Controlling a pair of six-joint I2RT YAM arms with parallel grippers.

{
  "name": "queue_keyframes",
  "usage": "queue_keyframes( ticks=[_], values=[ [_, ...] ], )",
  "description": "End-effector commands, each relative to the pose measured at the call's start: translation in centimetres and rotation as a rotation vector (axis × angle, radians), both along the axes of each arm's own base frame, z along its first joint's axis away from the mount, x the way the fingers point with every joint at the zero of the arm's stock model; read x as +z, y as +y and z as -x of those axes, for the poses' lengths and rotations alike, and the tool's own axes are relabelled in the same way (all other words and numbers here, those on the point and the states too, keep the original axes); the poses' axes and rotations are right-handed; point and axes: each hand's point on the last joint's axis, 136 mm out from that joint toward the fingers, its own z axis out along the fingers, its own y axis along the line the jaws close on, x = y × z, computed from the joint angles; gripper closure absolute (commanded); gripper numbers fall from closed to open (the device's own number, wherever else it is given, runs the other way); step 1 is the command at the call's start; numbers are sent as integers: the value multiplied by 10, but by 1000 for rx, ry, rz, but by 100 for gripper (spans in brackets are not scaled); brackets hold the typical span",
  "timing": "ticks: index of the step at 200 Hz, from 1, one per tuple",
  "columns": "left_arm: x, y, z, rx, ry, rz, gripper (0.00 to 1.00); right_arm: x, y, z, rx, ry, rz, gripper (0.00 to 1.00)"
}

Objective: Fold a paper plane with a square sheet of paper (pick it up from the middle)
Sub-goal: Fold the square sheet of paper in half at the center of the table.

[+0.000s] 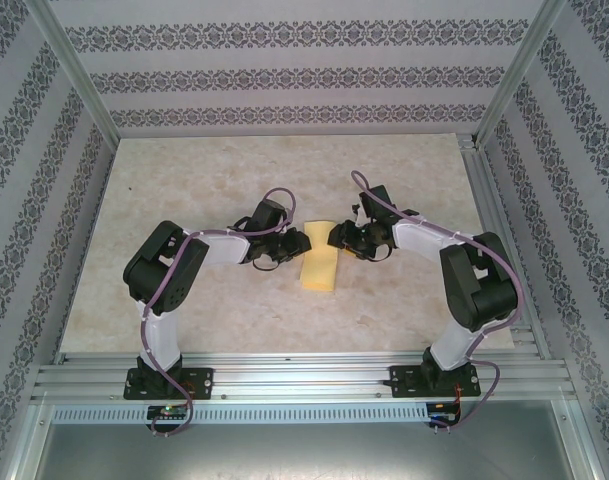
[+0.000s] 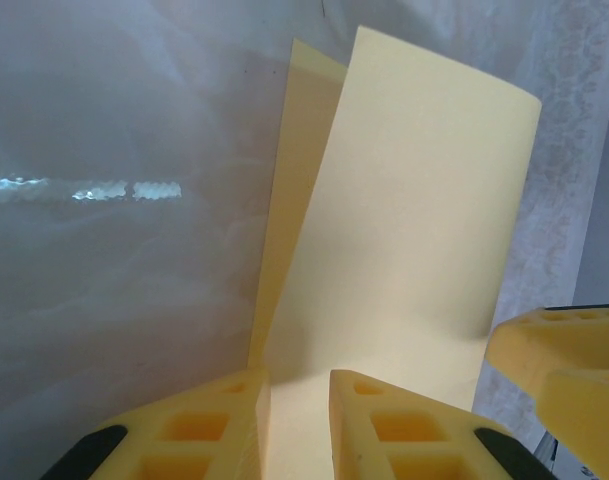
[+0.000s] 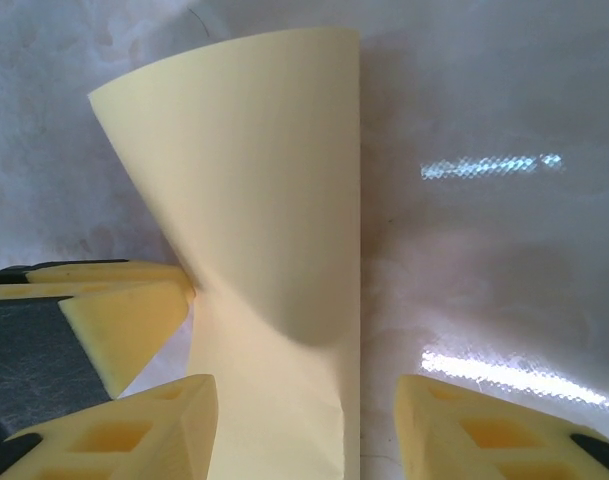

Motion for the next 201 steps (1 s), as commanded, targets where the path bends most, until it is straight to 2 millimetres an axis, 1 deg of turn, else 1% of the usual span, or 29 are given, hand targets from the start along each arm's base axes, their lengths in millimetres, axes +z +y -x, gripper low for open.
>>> queue_keyframes(
  ticks=[1, 12, 41, 52, 71, 86, 114, 128, 144, 169, 201],
  values=[
    [14, -9, -1, -45, -42, 6, 75, -14, 3, 4, 10, 31, 13, 53],
    [13, -9, -1, -47, -41, 1, 75, -14, 3, 5, 12, 31, 14, 55],
    [16, -10, -1, -53, -46, 10, 72, -11, -2, 6, 11, 19, 56, 52],
    [20, -12, -1, -60, -50, 24, 71, -10, 1, 7, 20, 18, 39, 52],
    [30, -16, -1, -73, -66, 53, 67, -15, 5, 9, 32, 37, 23, 52],
    [37, -17, -2, -77, -79, 66, 67, -17, 7, 9, 34, 42, 21, 53],
    [38, -16, -1, -78, -80, 56, 65, -16, 12, 8, 40, 36, 9, 58],
    [40, -16, -1, -79, -86, 60, 62, -19, 10, 7, 36, 41, 28, 62],
    [43, -16, 0, -80, -96, 68, 61, -23, 10, 7, 33, 52, 44, 65],
    [44, -17, -2, -86, -97, 63, 60, -28, 8, 5, 17, 60, 63, 65],
    [52, -18, -2, -91, -117, 76, 58, -30, 7, 3, 7, 63, 75, 65]
  ],
)
